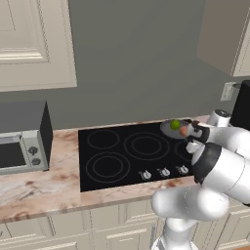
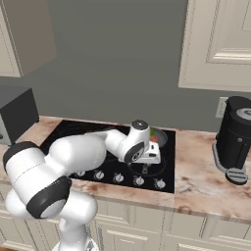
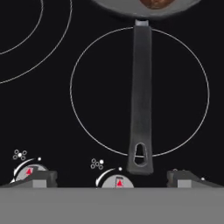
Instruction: Put the lime and onion in the pan. Then turn on the rear right burner and set the heat to medium.
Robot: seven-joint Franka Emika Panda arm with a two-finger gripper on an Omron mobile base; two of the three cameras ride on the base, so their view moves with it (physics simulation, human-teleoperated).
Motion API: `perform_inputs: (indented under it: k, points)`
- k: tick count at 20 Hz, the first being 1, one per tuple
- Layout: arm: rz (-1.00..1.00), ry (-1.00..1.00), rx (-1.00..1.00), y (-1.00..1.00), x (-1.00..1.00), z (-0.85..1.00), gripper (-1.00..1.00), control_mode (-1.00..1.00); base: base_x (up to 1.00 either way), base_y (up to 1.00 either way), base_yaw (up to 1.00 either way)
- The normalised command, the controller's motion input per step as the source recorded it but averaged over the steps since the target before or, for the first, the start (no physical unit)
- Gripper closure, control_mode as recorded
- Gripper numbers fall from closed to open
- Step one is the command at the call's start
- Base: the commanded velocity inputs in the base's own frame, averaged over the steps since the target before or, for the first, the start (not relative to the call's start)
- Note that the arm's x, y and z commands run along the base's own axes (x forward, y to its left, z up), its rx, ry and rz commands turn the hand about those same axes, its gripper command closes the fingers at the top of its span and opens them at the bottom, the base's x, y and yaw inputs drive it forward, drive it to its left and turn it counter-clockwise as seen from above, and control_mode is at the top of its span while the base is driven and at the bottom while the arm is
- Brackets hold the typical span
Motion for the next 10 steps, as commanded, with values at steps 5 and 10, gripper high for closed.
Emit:
perform_inputs:
  k: [5,10]
  points:
    - [0.0,0.18,-0.04,0.11,0.04,0.0,-1.0,-1.0,0.0,0.0,0.0]
    - [0.0,0.09,0.0,-0.03,0.0,-0.03,-1.0,-1.0,0.0,0.0,0.0]
